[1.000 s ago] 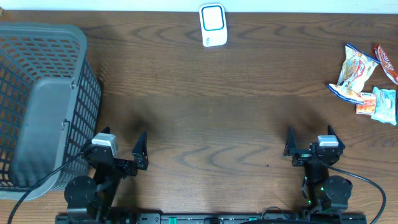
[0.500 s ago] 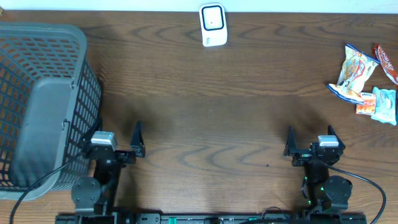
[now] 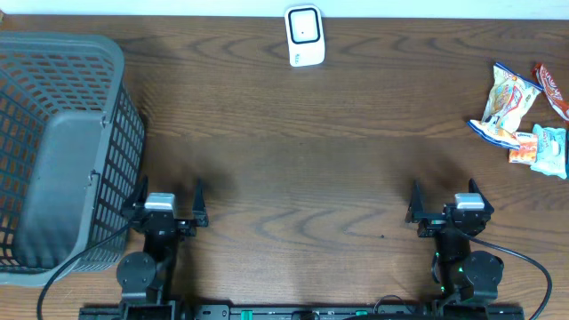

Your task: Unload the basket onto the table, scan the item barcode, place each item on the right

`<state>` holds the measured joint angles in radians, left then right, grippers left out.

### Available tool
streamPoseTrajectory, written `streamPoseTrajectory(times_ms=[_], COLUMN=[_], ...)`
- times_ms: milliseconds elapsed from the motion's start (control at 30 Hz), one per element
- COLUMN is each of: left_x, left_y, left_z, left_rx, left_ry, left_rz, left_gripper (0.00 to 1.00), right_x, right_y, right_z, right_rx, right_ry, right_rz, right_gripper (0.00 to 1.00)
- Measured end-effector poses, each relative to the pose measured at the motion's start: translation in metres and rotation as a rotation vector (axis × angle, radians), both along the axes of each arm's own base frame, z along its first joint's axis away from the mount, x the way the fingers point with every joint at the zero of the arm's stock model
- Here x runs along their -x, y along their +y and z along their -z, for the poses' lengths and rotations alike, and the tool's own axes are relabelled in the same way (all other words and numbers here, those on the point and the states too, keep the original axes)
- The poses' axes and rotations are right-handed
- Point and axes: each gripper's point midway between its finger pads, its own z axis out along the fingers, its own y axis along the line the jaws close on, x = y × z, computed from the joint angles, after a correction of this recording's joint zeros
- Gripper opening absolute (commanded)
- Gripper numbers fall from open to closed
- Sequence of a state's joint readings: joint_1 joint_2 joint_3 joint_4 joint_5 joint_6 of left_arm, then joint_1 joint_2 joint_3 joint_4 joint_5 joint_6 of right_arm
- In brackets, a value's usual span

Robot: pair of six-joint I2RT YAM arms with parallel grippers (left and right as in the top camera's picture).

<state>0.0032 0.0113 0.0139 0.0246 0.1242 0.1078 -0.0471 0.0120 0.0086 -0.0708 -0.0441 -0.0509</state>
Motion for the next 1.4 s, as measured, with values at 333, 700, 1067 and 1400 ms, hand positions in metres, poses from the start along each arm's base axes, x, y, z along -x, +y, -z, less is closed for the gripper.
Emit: streamPoseTrajectory(times_ms=[333, 700, 1067, 1400], left_x=[0.0009, 0.0011, 0.0011, 0.0011], left_y=[0.0061, 0.0042, 0.0041, 0.0041], left_z=[0.0104, 0.0105, 0.0105, 0.0105], left_rx=[0.003, 0.011, 0.018, 0.02], left_ry=[0.047, 0.049, 0.049, 0.049], left_rz=[-0.037, -0.033, -0.033, -0.034], left_gripper=[0.98, 0.98, 0.98, 0.98], right_x=[0.0, 0.0, 0.0, 0.0], right_y=[-0.0001, -0.0001, -0.0001, -0.0001], right_z=[-0.0001, -0.0001, -0.0001, -0.0001], right_rx=[0.0, 0.0, 0.0, 0.0], right_ry=[0.0, 0.0, 0.0, 0.0], right_rz=[0.001, 0.0, 0.0, 0.0], right_gripper=[0.99, 0.99, 0.99, 0.99])
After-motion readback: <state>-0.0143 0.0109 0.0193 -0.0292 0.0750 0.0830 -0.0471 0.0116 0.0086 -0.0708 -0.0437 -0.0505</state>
